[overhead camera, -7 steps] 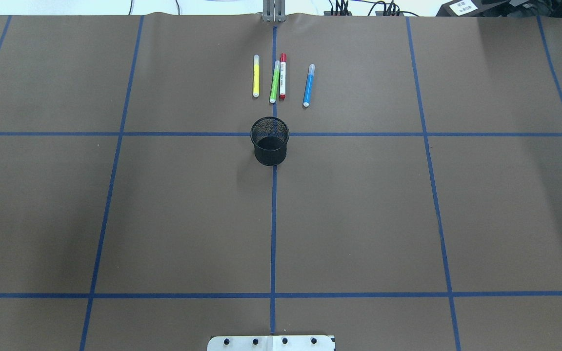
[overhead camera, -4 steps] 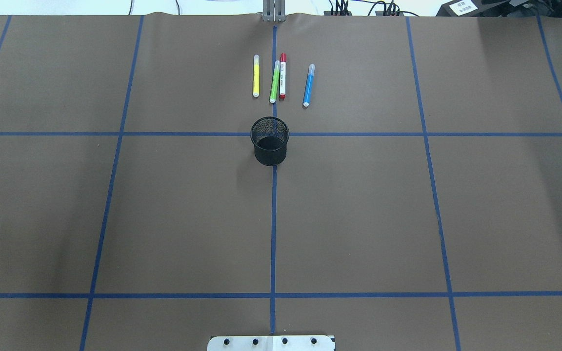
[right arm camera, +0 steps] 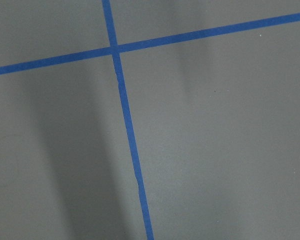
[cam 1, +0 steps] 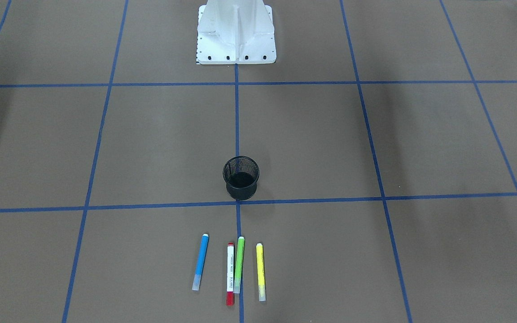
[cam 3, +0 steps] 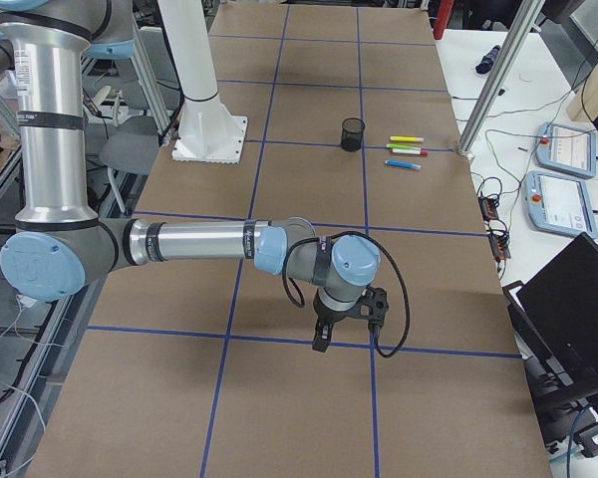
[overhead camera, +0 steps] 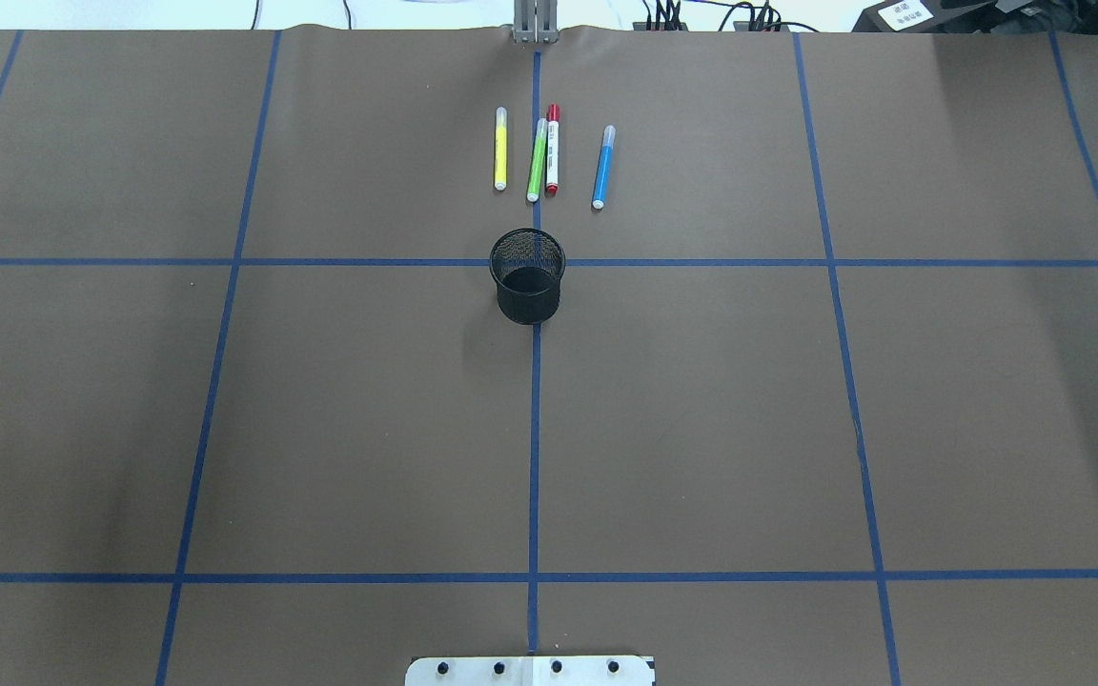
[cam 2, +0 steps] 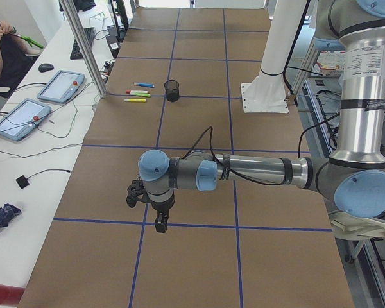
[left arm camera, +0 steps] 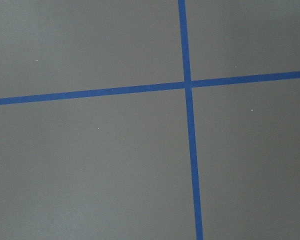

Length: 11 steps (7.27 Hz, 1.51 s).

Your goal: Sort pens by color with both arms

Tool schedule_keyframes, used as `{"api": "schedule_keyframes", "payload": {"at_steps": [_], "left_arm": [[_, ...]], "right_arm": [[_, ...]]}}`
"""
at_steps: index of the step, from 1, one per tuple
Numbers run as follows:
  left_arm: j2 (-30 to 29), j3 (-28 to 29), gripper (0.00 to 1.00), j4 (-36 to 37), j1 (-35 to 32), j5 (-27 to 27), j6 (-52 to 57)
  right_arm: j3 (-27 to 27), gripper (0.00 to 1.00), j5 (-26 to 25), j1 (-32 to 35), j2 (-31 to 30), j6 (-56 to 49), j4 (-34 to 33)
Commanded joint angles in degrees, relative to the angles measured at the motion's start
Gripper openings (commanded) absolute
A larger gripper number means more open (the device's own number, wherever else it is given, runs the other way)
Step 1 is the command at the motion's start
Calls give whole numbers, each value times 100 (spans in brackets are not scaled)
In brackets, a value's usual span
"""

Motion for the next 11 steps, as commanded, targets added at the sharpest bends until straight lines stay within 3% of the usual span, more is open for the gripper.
{"api": "schedule_keyframes", "payload": {"at_steps": [1,11], "left_arm": [[-5,-15,100,-9,8,-1,-275],[4,-77,100,0,8,7,-276]], "right_arm": [[187,99,3,2,-17,3,0],[486,99,-49,2,-87,11,-9]]}}
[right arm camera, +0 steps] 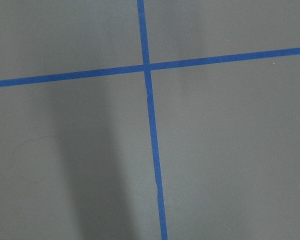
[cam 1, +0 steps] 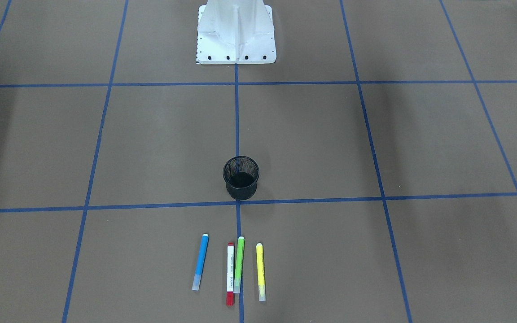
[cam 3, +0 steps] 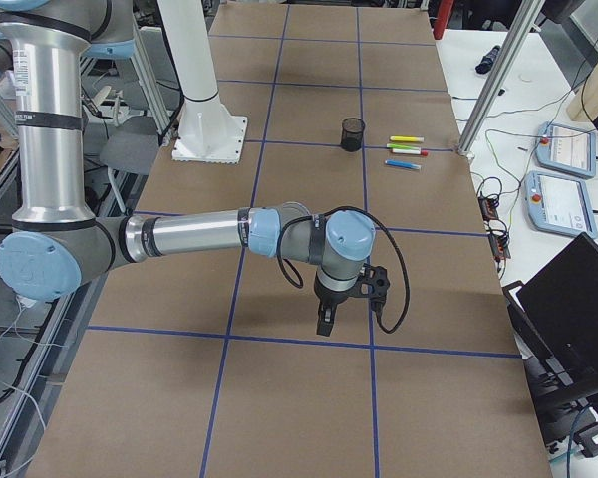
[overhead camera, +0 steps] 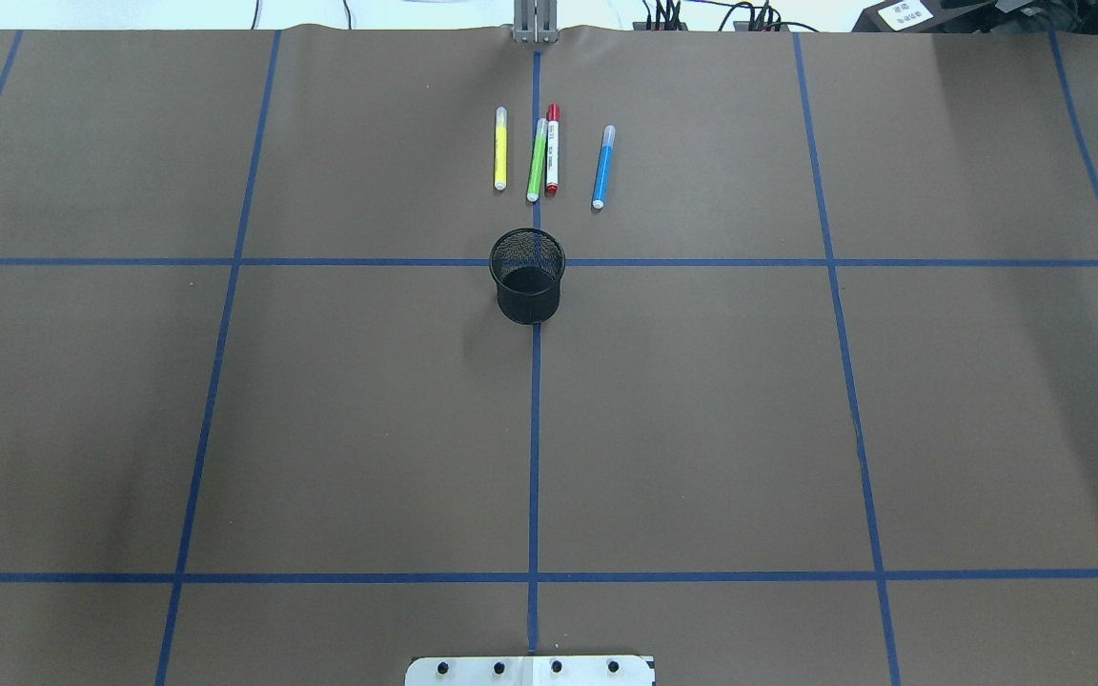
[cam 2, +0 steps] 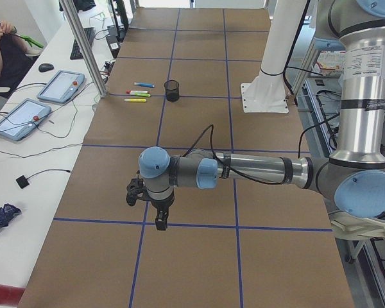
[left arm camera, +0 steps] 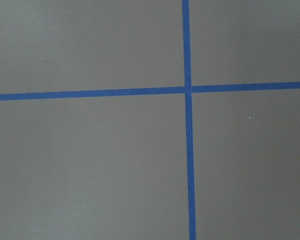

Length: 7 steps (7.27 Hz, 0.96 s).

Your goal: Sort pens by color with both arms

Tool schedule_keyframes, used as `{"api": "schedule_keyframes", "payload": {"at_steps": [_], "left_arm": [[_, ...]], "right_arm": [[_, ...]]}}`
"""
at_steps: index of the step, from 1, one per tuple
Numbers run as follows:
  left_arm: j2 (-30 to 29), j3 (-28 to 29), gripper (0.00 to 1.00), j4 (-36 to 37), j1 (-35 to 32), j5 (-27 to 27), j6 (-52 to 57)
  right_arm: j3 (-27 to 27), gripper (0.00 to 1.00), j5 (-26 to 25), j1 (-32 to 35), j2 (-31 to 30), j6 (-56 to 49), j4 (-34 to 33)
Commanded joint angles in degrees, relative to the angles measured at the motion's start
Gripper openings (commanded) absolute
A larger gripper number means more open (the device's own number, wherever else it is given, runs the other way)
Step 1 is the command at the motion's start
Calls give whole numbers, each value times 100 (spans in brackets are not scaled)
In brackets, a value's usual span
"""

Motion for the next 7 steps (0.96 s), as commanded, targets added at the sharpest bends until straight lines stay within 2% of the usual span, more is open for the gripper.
{"api": "schedule_keyframes", "payload": {"at_steps": [1,7], "left_arm": [[-9,16,100,0,4,0,-14],[-9,43,100,0,4,18,-23]], "right_arm": [[29,99,23,26,-2,0,0],[2,99,58,26,-11,0,0]]}}
